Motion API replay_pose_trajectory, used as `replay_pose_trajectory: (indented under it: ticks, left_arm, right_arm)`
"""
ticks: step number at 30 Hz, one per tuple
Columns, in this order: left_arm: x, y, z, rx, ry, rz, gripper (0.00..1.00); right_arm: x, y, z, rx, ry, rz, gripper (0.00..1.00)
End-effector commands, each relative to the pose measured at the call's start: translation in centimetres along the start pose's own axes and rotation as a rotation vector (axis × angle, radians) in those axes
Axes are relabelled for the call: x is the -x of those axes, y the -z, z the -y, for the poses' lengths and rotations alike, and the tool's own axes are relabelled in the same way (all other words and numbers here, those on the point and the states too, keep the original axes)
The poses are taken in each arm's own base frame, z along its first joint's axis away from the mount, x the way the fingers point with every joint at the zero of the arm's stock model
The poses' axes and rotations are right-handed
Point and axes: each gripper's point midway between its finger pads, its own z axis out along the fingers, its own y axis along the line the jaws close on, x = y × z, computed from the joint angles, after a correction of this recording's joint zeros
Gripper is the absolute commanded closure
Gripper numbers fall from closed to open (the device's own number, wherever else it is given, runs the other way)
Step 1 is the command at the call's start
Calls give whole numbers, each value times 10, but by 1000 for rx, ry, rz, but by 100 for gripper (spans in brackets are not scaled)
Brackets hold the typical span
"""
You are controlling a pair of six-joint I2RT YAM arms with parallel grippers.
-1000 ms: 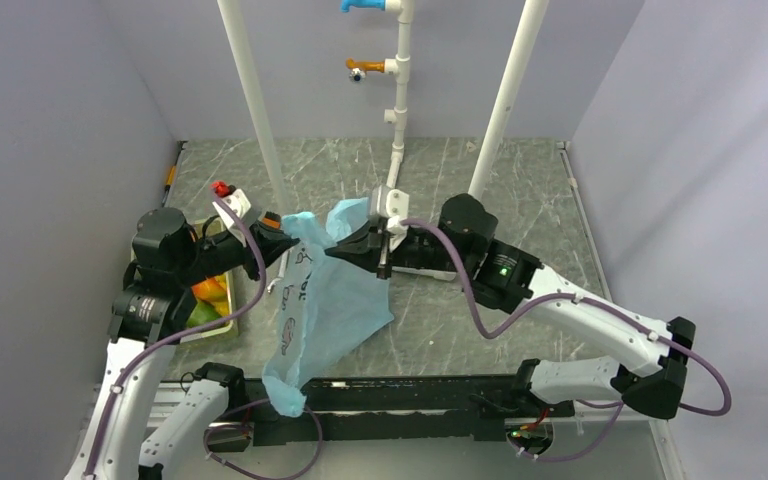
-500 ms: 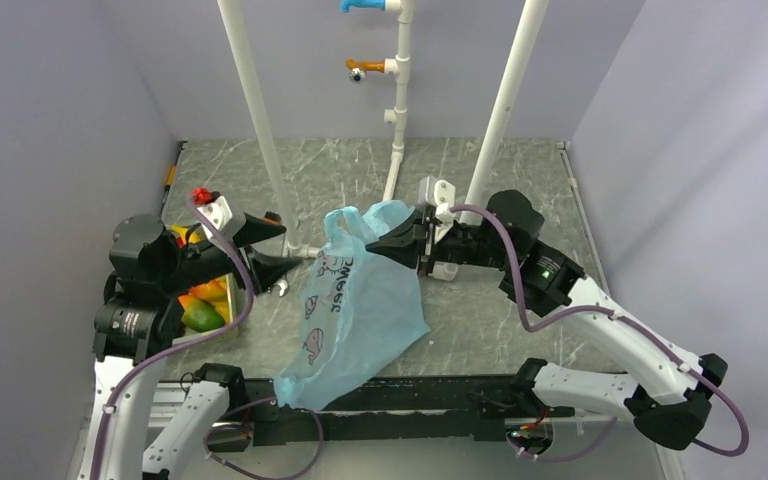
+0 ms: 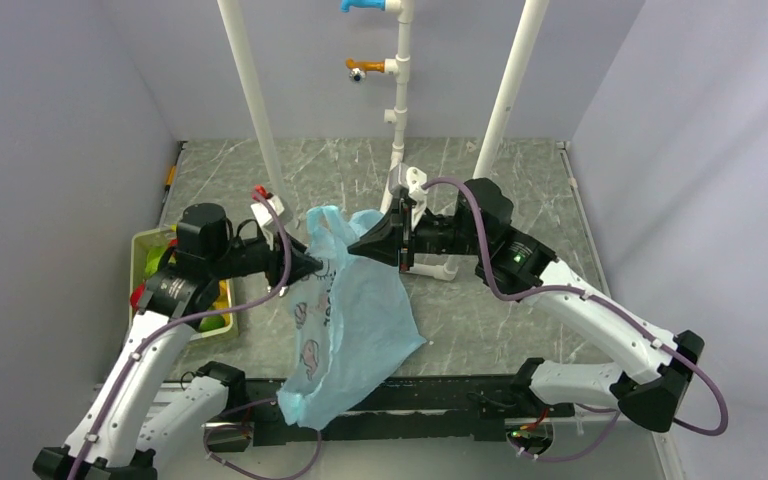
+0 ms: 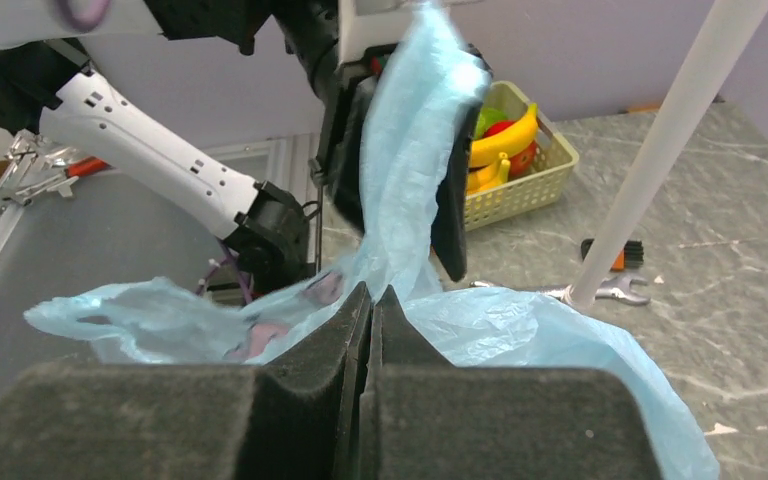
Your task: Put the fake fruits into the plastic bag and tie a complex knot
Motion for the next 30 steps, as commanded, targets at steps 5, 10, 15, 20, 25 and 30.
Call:
replay_pose_trajectory:
  ticks: [5, 10, 15, 20, 25, 30]
  left_arm:
    - [49, 41, 36, -103, 53, 128, 100]
    - [54, 42, 53, -191, 257, 106, 100]
    - [58, 41, 21, 5, 417, 117, 100]
    - [64, 37, 5, 48, 519, 131, 100]
    - [65, 34, 21, -90, 528, 120, 100]
    - [68, 35, 30, -156, 514, 110, 100]
  right_arm:
    - [-2, 62, 11, -68, -39, -74, 100]
    - [-15, 61, 51, -141, -106, -77, 100]
    - [14, 52, 55, -148, -199, 3, 7]
    - [18, 59, 39, -170, -132, 70, 0]
    - [16, 45, 53, -256, -7, 128, 0]
    - [19, 29, 57, -234, 158, 260, 0]
